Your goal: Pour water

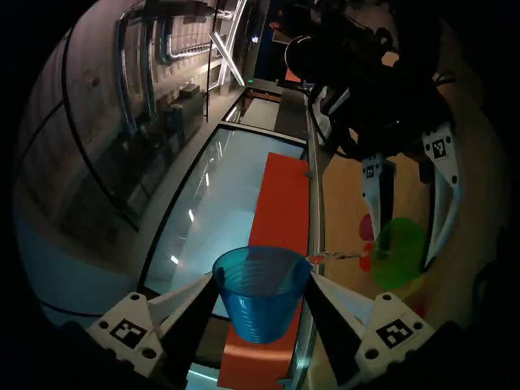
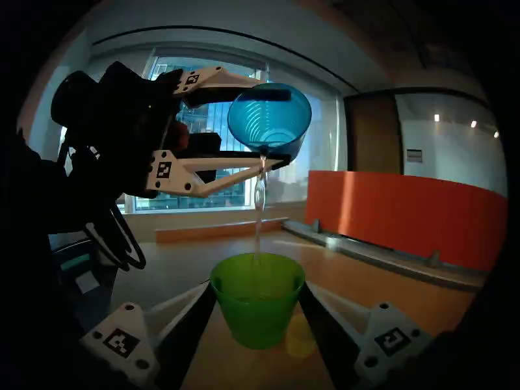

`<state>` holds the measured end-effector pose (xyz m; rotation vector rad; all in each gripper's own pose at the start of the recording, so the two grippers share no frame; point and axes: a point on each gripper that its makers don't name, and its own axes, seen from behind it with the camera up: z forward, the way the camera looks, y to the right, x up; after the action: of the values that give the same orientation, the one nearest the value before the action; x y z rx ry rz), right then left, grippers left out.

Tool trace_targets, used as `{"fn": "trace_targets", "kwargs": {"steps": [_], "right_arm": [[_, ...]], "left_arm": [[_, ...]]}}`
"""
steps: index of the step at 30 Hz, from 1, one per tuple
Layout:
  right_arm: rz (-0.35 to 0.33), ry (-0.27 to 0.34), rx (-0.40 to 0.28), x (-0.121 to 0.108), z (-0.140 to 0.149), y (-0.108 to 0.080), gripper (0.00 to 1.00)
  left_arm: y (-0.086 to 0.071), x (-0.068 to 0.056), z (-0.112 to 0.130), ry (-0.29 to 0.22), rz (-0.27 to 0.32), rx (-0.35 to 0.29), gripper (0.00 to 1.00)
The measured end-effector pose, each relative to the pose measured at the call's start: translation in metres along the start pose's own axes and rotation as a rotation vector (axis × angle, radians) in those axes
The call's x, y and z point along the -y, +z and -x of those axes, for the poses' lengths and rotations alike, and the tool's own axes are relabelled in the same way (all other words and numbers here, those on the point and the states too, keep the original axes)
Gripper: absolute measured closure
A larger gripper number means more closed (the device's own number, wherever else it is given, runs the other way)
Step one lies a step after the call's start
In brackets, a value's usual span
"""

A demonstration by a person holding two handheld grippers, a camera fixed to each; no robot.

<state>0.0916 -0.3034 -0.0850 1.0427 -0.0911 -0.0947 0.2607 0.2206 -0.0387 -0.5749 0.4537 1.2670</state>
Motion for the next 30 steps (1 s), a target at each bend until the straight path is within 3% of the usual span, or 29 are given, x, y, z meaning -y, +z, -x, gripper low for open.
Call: {"fn": "trace_targets", "kwargs": {"steps": [30], "right_arm": [[0.002,-0.013,0.000,0.0040,-0.0023,-0.0026,0.11]], "left_arm": [[-0.0016,0.0054,-0.0055,0.129,-0.008,0.005,0.14]]}}
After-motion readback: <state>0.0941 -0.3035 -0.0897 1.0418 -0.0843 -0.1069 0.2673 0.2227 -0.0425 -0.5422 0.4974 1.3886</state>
